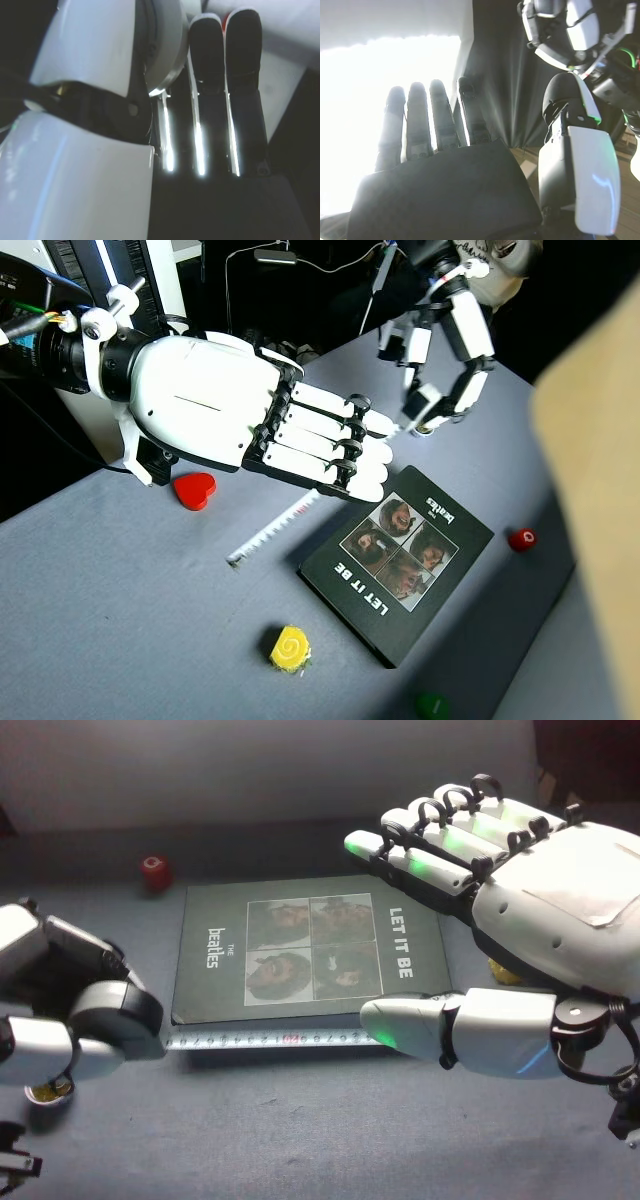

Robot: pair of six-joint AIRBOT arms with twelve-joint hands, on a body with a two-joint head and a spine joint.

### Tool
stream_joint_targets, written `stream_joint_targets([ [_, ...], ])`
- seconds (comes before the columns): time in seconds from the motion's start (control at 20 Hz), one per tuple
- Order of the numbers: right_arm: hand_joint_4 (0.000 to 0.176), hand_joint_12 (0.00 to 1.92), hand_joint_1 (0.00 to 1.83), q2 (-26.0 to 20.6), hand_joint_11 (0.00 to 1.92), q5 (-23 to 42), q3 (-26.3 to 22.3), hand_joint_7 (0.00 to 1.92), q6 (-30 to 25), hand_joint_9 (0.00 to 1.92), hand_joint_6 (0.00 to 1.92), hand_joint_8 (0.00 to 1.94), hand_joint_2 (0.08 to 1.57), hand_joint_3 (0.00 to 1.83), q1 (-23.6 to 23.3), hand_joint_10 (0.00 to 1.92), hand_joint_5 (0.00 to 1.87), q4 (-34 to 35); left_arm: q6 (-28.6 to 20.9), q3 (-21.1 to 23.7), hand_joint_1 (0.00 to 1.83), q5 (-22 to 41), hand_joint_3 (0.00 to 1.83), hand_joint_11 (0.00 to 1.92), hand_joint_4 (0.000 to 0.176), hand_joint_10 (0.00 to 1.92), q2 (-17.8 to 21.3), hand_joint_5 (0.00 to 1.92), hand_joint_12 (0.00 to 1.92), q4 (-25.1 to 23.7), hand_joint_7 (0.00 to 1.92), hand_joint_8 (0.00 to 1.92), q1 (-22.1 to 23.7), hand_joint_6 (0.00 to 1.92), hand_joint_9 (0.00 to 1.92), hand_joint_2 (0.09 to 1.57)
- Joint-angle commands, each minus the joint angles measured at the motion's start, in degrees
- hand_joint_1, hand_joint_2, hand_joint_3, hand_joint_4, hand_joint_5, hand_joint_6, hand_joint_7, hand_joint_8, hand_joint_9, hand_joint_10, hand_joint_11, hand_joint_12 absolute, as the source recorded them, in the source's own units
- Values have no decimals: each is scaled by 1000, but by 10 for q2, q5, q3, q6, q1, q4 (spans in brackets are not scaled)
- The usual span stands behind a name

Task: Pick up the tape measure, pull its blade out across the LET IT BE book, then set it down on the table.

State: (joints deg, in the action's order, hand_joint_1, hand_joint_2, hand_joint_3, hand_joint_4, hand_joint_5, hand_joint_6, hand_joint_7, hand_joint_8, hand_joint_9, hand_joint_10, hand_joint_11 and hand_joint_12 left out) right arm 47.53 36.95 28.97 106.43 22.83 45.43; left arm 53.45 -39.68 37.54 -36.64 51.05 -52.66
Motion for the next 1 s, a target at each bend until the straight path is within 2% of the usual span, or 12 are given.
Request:
stream_joint_targets([
  [0.0, 68, 0, 0, 0, 0, 42, -1, 0, -3, 0, 0, 0, 1093, 5, -5, 0, 0, -27, -16, -3, 1386, 80, 0, 793, 0, 1261, -3, 1072, 1191, -14, 1102, 831, -2, 665, 887, 1081],
  [0.2, 68, 0, 0, 0, 0, 38, -1, 0, -4, 0, 0, 0, 1093, 5, -3, 0, 0, -27, -39, -27, 1387, 83, 0, 803, 0, 1247, -30, 1059, 1188, -41, 1105, 831, -26, 671, 900, 1080],
  [0.4, 68, 0, 0, 0, 0, 33, -1, 0, -5, 0, 0, 0, 1093, 4, 0, 0, 0, -27, -56, -54, 1387, 43, 0, 806, 0, 1240, -50, 1049, 1184, -82, 1107, 831, -38, 679, 908, 1080],
  [0.65, 69, 0, 0, 0, 0, 30, -1, 0, -5, 0, 0, 0, 1093, 4, 2, 0, 0, -27, -67, -82, 1387, 60, 0, 803, 0, 1244, -72, 1049, 1178, -79, 1115, 823, -53, 685, 897, 1080],
  [0.95, 69, 1, 0, 1, 2, 28, -1, 0, -5, 0, 0, 0, 1093, 3, 4, 0, 0, -27, -79, -104, 1385, 104, 0, 799, 0, 1264, -89, 1070, 1202, -41, 1093, 857, -68, 672, 875, 1084],
])
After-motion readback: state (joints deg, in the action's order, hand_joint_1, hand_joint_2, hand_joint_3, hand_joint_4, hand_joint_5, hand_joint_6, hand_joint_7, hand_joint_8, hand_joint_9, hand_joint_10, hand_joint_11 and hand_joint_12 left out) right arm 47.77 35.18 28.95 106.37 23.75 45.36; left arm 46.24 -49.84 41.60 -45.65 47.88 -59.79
